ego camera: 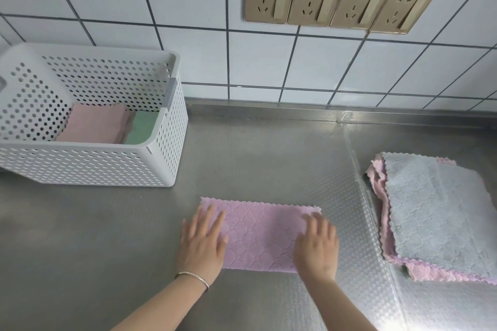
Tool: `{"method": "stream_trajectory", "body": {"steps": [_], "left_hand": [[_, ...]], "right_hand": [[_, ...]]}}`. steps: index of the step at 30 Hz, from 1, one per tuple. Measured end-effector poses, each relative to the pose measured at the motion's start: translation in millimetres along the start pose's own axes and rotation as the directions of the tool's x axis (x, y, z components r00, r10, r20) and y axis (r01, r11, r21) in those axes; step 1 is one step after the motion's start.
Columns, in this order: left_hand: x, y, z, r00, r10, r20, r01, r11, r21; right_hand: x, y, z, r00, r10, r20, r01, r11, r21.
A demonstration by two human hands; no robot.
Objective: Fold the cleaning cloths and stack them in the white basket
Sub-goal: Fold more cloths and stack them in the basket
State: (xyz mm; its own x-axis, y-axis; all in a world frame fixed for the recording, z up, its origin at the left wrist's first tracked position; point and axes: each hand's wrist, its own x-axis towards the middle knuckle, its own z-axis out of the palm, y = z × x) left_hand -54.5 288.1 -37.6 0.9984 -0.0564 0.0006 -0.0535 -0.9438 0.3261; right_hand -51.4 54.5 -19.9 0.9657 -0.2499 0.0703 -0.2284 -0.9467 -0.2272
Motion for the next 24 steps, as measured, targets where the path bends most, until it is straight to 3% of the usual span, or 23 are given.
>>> {"method": "stream_trajectory", "body": {"steps": [3,7,15,24], "left_hand": [[2.6,17.0,8.3,0.981,0.154,0.122,-0.168,0.978,0.120],[2.0,33.1,25.6,0.943,0.234,0.236,-0.284,0.936,0.207],[-0.2,13.8,30.5,0.978,0.123,0.168,-0.157,0.966,0.205],[-2.1,1.1,22.6,0.977,-0.009,0.212,-0.024,0.988,0.151]], "right_hand": [[-25.3,-27.7,14.8,0.966,-0.238,0.098,0.237,0.971,0.027],[-38.0,-38.8,33.7,0.929,-0.269,0.254,0.263,0.963,0.058],[-29.3,5.2,29.9,0.916,-0.279,0.289,0.291,0.957,0.004],[-16.8,52.2,17.2,0.921,-0.209,0.329,0.239,0.970,-0.052]]}}
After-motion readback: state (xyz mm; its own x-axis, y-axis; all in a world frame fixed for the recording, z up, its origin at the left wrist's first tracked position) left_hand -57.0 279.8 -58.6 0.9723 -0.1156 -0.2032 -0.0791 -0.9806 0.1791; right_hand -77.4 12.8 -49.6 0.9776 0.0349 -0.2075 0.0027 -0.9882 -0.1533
